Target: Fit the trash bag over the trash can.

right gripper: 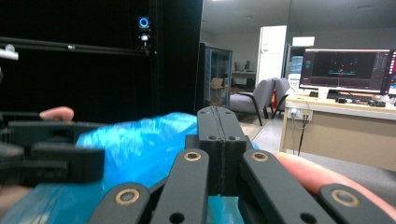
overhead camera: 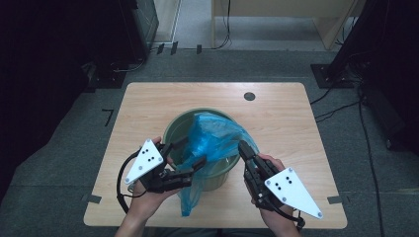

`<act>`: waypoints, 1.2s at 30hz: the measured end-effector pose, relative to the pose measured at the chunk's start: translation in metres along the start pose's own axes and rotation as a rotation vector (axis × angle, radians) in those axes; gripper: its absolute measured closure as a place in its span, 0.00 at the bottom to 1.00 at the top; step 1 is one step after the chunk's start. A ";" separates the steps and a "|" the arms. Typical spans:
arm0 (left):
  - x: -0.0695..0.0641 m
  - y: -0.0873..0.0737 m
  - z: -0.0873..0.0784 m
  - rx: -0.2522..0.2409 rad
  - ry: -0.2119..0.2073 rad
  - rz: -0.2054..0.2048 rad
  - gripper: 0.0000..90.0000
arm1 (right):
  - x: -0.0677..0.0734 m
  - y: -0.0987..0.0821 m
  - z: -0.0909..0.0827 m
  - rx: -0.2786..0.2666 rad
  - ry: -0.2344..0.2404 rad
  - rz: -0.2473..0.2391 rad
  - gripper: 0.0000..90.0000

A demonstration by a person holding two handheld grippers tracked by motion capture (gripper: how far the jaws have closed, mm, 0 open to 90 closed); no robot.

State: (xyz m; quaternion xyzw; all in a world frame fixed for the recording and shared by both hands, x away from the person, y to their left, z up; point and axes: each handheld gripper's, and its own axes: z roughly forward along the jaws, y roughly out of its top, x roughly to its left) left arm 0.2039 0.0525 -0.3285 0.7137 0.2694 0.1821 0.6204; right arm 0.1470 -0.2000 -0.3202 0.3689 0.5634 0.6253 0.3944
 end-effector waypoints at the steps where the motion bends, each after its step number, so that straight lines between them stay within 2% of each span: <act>1: -0.002 -0.001 0.001 0.017 0.006 0.015 0.28 | 0.000 0.001 -0.001 -0.006 -0.007 -0.002 1.00; 3: -0.005 -0.004 0.002 0.047 0.009 0.044 0.27 | -0.003 0.004 -0.003 -0.023 -0.031 0.005 1.00; 5: -0.007 -0.005 0.002 0.058 -0.005 0.055 0.26 | -0.008 0.008 -0.005 -0.043 -0.045 0.013 1.00; 12: -0.015 -0.009 0.006 0.097 0.019 0.114 0.29 | -0.022 0.022 -0.016 -0.108 -0.095 0.022 1.00; 15: -0.015 -0.012 0.008 0.123 0.050 0.134 0.44 | -0.027 0.024 -0.019 -0.119 -0.111 0.024 1.00; 18: -0.013 -0.013 0.007 0.128 0.047 0.129 0.62 | -0.030 0.025 -0.020 -0.120 -0.124 0.029 1.00; 22: -0.008 -0.013 -0.002 0.131 0.050 0.126 0.73 | -0.036 0.027 -0.023 -0.128 -0.147 0.019 1.00; 28: 0.000 -0.012 -0.021 0.109 0.069 0.111 0.74 | -0.036 0.025 -0.026 -0.119 -0.173 -0.016 1.00; 29: 0.000 -0.013 -0.029 0.108 0.083 0.111 0.73 | -0.036 0.025 -0.027 -0.116 -0.178 -0.023 1.00; 32: 0.001 -0.016 -0.041 0.128 0.119 0.122 0.63 | -0.033 0.025 -0.030 -0.113 -0.188 -0.047 1.00; 33: 0.001 -0.016 -0.041 0.128 0.119 0.122 0.62 | -0.032 0.025 -0.032 -0.112 -0.189 -0.056 1.00; 36: 0.003 -0.026 -0.056 0.145 0.123 0.113 0.65 | -0.030 0.026 -0.038 -0.107 -0.188 -0.076 1.00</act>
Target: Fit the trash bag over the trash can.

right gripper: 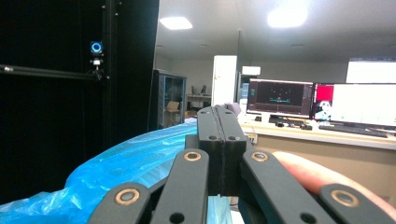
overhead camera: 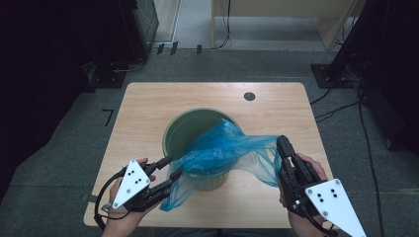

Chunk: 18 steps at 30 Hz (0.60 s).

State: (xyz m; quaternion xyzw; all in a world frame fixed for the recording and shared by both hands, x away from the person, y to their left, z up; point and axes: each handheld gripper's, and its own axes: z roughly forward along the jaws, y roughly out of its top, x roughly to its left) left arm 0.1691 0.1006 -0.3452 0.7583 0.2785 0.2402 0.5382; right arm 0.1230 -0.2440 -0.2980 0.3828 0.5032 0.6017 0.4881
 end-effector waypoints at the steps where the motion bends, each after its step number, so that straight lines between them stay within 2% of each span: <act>1: 0.000 -0.003 -0.003 0.006 -0.008 -0.004 0.68 | 0.000 0.000 -0.001 0.002 0.003 -0.007 1.00; 5: -0.001 -0.014 -0.012 0.012 -0.062 -0.022 0.82 | 0.000 -0.003 -0.008 0.023 -0.001 -0.017 1.00; 7: -0.005 -0.018 -0.019 0.005 -0.095 -0.012 0.89 | -0.001 -0.006 -0.012 0.037 -0.002 -0.016 1.00; 8: -0.005 -0.018 -0.019 0.005 -0.095 -0.012 0.93 | -0.001 -0.006 -0.012 0.037 -0.002 -0.016 1.00; 9: -0.009 -0.022 -0.028 0.002 -0.143 0.001 0.96 | -0.001 -0.009 -0.019 0.057 0.004 -0.018 1.00; 12: -0.014 -0.028 -0.040 0.012 -0.217 0.016 0.99 | 0.000 -0.014 -0.031 0.082 0.017 -0.035 1.00; 13: -0.015 -0.031 -0.042 0.024 -0.214 0.023 0.99 | 0.000 -0.016 -0.034 0.091 0.020 -0.040 1.00; 15: -0.013 -0.036 -0.041 0.042 -0.175 0.017 0.99 | 0.003 -0.023 -0.038 0.119 0.029 -0.049 1.00; 18: 0.001 -0.045 -0.029 0.051 -0.086 -0.042 0.99 | 0.004 -0.041 -0.032 0.177 0.033 -0.050 1.00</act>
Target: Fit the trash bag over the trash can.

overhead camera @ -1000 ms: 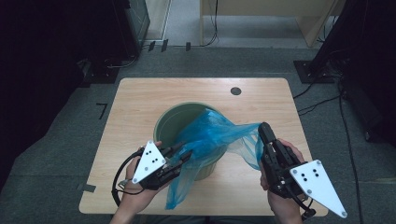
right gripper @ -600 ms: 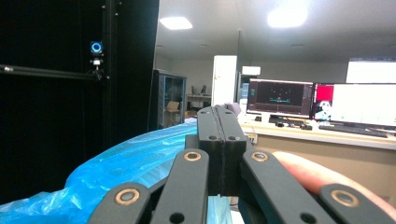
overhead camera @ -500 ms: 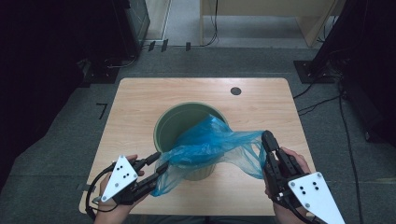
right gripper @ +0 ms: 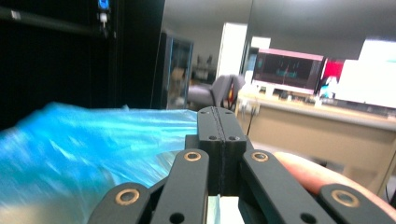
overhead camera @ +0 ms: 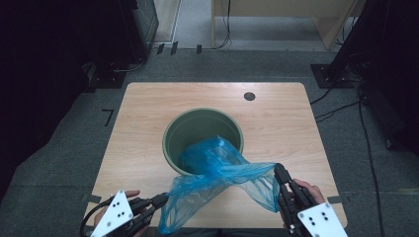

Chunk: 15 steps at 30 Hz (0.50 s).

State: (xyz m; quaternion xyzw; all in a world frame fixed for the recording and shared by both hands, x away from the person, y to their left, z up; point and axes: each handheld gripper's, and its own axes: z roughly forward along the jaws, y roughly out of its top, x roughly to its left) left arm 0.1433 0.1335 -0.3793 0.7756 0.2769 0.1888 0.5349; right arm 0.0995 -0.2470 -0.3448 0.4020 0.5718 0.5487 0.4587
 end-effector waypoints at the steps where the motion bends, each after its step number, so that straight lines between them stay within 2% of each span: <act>1: 0.006 -0.003 0.005 0.003 0.043 -0.014 0.99 | 0.000 -0.006 0.006 0.022 0.003 0.008 1.00; 2: 0.006 -0.003 0.005 0.003 0.043 -0.014 0.99 | 0.000 -0.012 0.013 0.038 0.001 0.005 1.00; 3: 0.015 -0.007 0.015 -0.005 0.125 -0.032 0.99 | 0.001 -0.018 0.021 0.054 -0.005 0.004 1.00; 5: 0.022 -0.009 0.023 -0.027 0.188 -0.035 0.99 | 0.000 -0.028 0.038 0.083 -0.015 0.001 1.00; 8: 0.031 -0.007 0.032 -0.069 0.260 -0.027 1.00 | -0.003 -0.038 0.064 0.098 -0.038 -0.018 1.00; 12: 0.040 0.000 0.041 -0.128 0.322 -0.031 1.00 | -0.009 -0.043 0.096 0.106 -0.052 -0.010 1.00; 15: 0.050 0.006 0.047 -0.154 0.361 -0.040 0.99 | -0.015 -0.041 0.115 0.113 -0.038 0.004 1.00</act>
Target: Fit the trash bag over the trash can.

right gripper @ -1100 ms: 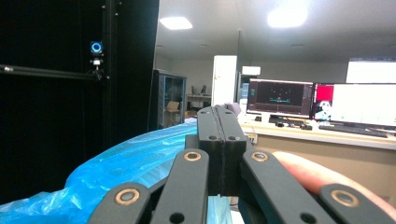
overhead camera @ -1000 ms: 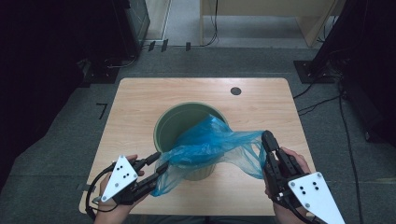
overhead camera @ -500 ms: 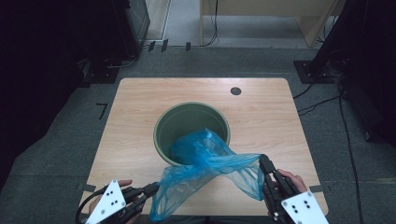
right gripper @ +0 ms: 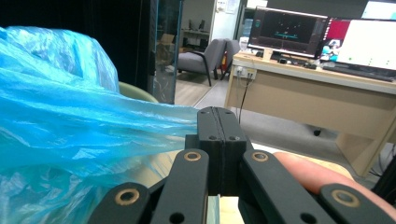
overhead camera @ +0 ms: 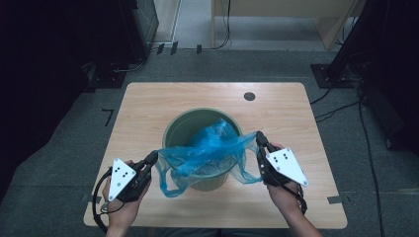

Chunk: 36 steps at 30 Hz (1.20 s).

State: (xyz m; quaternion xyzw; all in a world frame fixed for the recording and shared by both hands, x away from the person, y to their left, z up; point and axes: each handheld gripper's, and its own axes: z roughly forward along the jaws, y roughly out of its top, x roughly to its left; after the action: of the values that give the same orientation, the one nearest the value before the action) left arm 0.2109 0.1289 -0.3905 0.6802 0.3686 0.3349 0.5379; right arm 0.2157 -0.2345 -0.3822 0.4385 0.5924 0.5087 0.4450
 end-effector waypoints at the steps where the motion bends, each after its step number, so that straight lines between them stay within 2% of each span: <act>1: 0.003 0.001 0.004 -0.009 0.019 -0.005 0.99 | -0.002 0.001 0.006 0.004 0.010 0.004 1.00; 4: 0.012 0.003 0.020 -0.011 0.049 -0.035 0.99 | -0.003 0.002 0.023 0.030 0.026 0.014 1.00; 8: 0.022 0.000 0.045 0.028 0.048 -0.083 0.99 | -0.002 -0.003 0.049 0.102 0.059 0.031 1.00; 14: 0.032 -0.015 0.078 0.099 0.014 -0.193 0.99 | -0.003 -0.022 0.081 0.203 0.074 0.137 1.00; 17: 0.032 -0.021 0.087 0.121 -0.011 -0.246 1.00 | 0.000 -0.031 0.089 0.228 0.083 0.167 1.00; 19: 0.031 -0.024 0.091 0.136 -0.035 -0.265 0.99 | 0.002 -0.036 0.090 0.237 0.094 0.177 1.00; 21: 0.030 -0.025 0.091 0.140 -0.043 -0.267 0.95 | 0.004 -0.037 0.089 0.237 0.104 0.184 1.00; 22: 0.029 -0.025 0.089 0.150 -0.032 -0.261 0.89 | 0.003 -0.038 0.087 0.238 0.125 0.205 0.93; 24: 0.033 -0.025 0.084 0.137 -0.012 -0.283 0.79 | -0.004 -0.039 0.084 0.235 0.144 0.254 0.85; 26: 0.038 -0.023 0.077 0.121 0.013 -0.308 0.64 | -0.012 -0.038 0.079 0.217 0.168 0.304 0.81; 28: 0.043 -0.020 0.068 0.099 0.017 -0.316 0.56 | -0.020 -0.035 0.072 0.194 0.174 0.319 0.80; 31: 0.046 -0.016 0.058 0.074 0.020 -0.307 0.51 | -0.026 -0.026 0.059 0.150 0.192 0.308 0.80; 32: 0.048 -0.011 0.048 0.045 0.018 -0.304 0.50 | -0.027 -0.023 0.056 0.138 0.195 0.296 0.80; 36: 0.047 -0.001 0.030 -0.013 -0.003 -0.309 0.49 | -0.026 -0.013 0.046 0.107 0.204 0.248 0.82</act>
State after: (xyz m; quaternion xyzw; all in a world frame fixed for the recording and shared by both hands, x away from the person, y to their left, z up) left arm 0.2607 0.1551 -0.3947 0.6123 0.4660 0.2493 0.5881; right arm 0.2648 -0.2510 -0.3966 0.4775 0.6021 0.5692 0.2924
